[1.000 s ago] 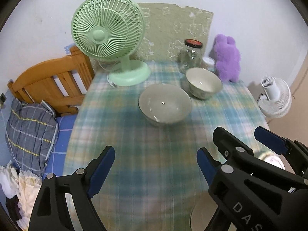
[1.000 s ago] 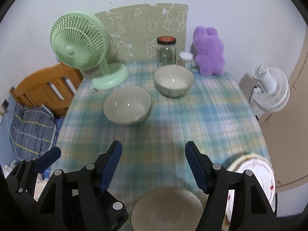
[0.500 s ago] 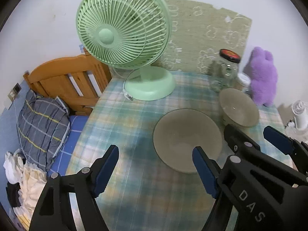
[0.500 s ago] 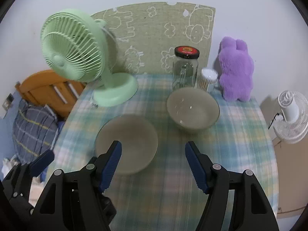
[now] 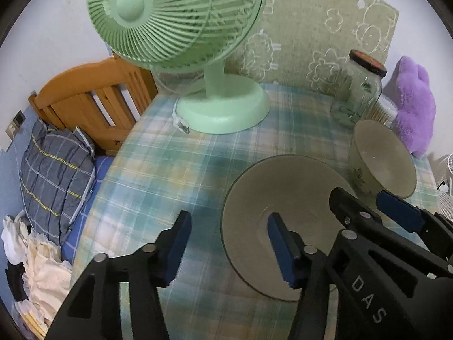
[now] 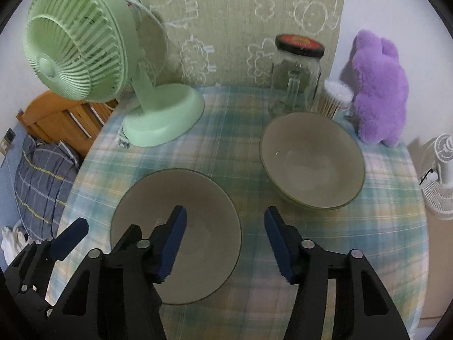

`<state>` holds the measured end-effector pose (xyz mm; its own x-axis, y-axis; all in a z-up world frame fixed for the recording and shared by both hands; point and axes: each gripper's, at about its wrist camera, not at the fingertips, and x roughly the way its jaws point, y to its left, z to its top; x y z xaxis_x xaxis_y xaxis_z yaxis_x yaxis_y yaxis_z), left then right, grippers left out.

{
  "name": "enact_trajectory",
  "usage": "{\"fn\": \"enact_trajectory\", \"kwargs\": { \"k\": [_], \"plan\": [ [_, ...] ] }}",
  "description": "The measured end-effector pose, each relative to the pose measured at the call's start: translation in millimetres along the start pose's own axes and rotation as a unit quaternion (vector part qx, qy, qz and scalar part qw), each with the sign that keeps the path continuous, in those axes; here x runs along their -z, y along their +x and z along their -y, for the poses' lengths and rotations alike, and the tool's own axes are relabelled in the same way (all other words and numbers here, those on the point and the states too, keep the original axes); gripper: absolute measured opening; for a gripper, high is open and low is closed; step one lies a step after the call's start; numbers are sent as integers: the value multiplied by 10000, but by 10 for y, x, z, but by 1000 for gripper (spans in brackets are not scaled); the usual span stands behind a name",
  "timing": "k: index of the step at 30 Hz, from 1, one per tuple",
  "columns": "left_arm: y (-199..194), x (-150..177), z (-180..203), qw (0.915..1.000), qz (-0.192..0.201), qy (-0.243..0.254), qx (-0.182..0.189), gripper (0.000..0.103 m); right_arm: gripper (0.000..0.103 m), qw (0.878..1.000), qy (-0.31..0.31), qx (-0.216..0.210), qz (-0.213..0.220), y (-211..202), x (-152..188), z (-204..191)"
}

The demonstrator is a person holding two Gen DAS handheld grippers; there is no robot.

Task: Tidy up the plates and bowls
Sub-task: 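Move the left gripper to the second grey-green bowl, then grasp the rim of the second grey-green bowl with the left gripper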

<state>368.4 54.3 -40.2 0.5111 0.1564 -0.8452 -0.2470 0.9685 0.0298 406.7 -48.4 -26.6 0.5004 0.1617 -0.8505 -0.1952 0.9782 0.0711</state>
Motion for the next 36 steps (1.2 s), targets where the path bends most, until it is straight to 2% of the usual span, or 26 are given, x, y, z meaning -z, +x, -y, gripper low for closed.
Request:
{"fn": "enact_trajectory", "kwargs": {
  "k": [2,5,8,10,12,14,16,26,36],
  "plan": [
    [45,5,5,10000,-41,9,-36,48,55,10000,10,4,-74,72,-7,9],
    [137,13,12,9998,-164,1,-63,40,44,9998,-38,77,-204,174,-10,-2],
    [197,18,8,9996,-251,-29,-95,33,40,9994,-21,105,-323,261,-10,10],
    [248,21,4,9993,-337,-48,-136,25,34,9991,-28,110,-399,317,-6,11],
    [300,26,-2,9988,-473,-111,-84,22,22,9988,-42,122,-478,364,-1,12],
    [339,37,-1,9981,-592,-181,59,16,21,9987,-38,166,-486,389,-2,19],
    [324,35,14,9983,-550,-165,64,14,20,9986,-28,155,-496,410,-6,35],
    [274,76,80,9982,-570,-6,-169,15,18,9983,-51,47,-576,387,33,50],
    [94,263,168,9977,-649,62,-210,15,18,9977,-23,12,-679,234,218,160]
  ]
}}
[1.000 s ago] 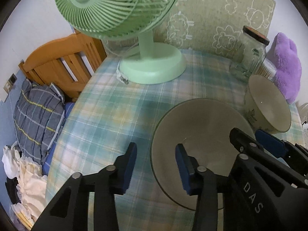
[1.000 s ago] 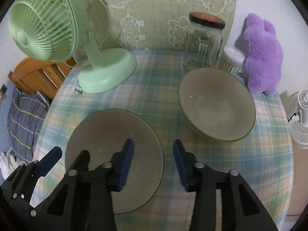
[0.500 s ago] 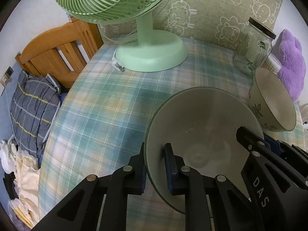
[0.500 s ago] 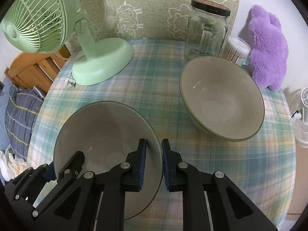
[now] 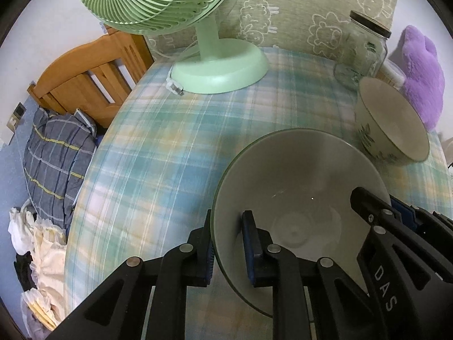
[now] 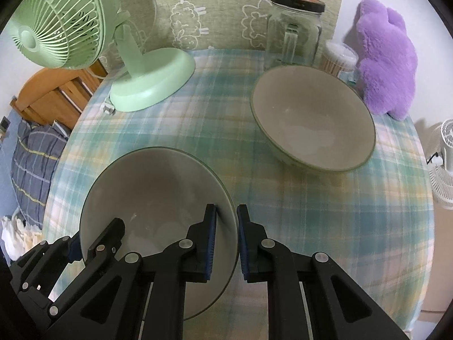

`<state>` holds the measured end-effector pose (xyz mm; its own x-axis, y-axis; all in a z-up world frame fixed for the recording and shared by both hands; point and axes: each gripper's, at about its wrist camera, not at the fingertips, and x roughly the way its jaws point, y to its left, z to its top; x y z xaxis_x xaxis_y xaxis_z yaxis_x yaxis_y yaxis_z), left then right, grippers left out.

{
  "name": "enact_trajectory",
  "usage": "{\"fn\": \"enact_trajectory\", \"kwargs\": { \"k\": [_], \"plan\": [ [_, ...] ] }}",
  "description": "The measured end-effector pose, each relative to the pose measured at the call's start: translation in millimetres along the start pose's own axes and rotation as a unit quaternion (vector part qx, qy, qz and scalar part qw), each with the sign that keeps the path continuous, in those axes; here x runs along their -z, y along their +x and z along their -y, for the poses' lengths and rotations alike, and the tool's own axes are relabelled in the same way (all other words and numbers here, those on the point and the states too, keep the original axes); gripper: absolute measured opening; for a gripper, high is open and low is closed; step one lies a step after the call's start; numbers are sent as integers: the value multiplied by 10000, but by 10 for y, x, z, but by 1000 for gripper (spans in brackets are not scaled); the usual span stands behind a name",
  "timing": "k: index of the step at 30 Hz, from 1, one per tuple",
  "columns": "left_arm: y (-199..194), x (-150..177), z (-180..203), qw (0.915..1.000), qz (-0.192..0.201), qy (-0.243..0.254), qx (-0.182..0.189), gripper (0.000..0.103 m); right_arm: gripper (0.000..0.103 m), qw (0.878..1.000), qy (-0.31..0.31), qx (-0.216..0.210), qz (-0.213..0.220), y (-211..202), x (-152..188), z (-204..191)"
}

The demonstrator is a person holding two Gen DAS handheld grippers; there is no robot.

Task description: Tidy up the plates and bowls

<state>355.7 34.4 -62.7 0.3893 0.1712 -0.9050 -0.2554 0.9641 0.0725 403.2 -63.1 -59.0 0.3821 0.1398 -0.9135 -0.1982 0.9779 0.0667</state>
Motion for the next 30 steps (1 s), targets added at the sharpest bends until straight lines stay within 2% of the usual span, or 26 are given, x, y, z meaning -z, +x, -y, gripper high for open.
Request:
{"fn": "enact_trajectory", "kwargs": {
  "k": [7,15,30],
  "plan": [
    [-203,133,55,10000,53,67,49,15,18,10000,29,-8,19,-188,186,80],
    [-537,259,120,9992,302,168,221,15,18,9996,118,136,229,-574,356,169],
    [-1194,587,-43,9958,655,342,548,16,18,9969,237,466,588,-1375,746,68]
  ]
}}
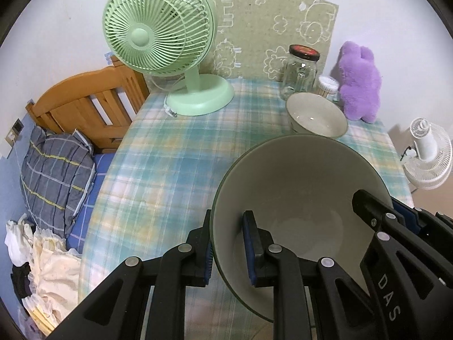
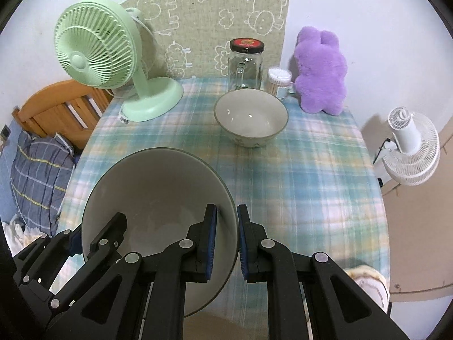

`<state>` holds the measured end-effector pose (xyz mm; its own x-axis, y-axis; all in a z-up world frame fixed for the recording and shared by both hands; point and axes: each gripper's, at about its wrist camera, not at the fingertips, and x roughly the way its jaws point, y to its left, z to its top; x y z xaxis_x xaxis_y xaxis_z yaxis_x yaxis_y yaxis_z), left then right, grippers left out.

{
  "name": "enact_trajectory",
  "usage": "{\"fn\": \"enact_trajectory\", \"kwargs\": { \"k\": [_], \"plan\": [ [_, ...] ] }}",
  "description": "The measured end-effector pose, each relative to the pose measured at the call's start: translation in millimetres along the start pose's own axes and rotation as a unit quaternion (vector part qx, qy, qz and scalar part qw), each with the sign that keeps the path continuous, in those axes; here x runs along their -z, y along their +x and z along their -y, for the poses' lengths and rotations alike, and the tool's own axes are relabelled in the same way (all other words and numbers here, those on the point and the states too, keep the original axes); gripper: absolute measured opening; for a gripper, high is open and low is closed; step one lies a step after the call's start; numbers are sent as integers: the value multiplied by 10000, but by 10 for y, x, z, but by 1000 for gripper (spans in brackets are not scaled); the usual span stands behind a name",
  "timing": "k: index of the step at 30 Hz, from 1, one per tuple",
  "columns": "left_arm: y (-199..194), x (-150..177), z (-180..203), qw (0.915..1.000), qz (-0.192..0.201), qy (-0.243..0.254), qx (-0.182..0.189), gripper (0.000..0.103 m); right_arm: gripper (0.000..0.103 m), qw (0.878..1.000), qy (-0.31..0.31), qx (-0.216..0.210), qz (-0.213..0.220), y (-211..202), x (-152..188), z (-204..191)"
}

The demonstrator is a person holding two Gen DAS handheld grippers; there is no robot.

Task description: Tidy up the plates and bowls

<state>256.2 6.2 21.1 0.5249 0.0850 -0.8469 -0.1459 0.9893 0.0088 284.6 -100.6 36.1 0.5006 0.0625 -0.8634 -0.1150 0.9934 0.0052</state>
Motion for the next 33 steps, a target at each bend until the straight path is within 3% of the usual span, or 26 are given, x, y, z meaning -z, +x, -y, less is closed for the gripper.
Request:
{"fn": "enact_trajectory", "kwargs": {
  "k": [16,33],
  "plan": [
    [-432,479,59,9988,109,286,376,16,17,9990,366,205,165,-609,569,51],
    [-242,1020,92,9962,-473,474,562,16,17,9963,684,305,-425,-446,1169,144]
  ]
}}
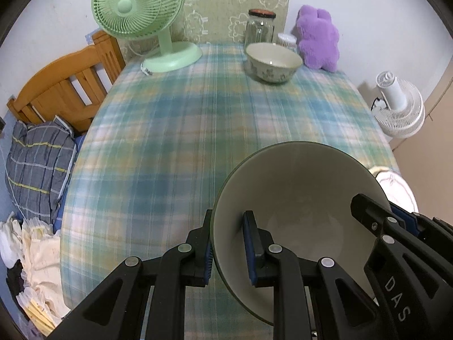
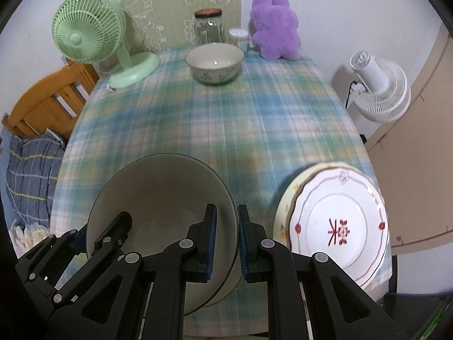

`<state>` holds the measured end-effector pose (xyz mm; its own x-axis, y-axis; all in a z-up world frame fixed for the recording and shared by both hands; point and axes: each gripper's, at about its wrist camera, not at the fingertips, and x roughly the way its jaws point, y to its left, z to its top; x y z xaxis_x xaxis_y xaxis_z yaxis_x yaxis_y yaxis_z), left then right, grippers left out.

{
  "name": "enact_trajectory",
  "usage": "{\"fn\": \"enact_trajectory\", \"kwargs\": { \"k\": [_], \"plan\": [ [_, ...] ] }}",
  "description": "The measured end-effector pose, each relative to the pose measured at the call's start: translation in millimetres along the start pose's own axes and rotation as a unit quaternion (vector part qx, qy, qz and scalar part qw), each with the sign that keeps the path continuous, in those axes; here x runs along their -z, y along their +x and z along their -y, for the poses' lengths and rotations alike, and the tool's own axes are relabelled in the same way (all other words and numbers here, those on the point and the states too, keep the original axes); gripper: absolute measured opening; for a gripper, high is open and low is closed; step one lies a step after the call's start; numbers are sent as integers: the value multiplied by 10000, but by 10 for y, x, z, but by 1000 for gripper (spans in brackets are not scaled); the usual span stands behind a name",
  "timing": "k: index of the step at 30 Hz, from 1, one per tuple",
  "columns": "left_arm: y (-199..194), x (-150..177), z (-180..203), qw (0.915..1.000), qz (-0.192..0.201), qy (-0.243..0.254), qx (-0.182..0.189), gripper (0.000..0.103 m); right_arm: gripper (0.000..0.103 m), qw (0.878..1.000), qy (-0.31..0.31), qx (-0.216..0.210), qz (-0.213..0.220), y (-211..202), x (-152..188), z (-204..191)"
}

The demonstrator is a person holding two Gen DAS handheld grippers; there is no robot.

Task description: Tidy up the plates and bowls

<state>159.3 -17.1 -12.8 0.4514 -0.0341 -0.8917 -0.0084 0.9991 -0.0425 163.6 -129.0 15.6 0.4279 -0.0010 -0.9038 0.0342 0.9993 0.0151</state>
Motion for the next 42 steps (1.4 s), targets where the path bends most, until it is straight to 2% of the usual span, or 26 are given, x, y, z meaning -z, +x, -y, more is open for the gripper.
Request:
{"fn": "enact_trajectory", "kwargs": {
  "k": [15,25,31,33,35,39,41,42],
  "plan": [
    [231,168,-17,9992,-342,181,106,16,17,9986,252,129,-452,304,207,-15],
    [361,193,63,9982,-467,333,181,16,18,9978,292,444,-394,391,237,20],
    [364,210,56,9983,-382,403,174,16,18,9974,292,537,-379,430,260,18],
    [361,209,43,9982,-396,401,226,20,18,9973,286,563,-371,426,259,4],
    [310,196,29,9982,-313,421,292,34,18,9974,302,549,-365,419,260,1],
    [198,130,3,9983,-167,421,367,46,19,9982,387,393,-239,323,230,34],
    [133,82,-16,9983,-107,424,393,57,20,9985,346,398,-117,237,199,36],
    [82,48,-27,9983,-52,422,402,60,24,9986,301,426,-66,198,186,31]
  ]
}}
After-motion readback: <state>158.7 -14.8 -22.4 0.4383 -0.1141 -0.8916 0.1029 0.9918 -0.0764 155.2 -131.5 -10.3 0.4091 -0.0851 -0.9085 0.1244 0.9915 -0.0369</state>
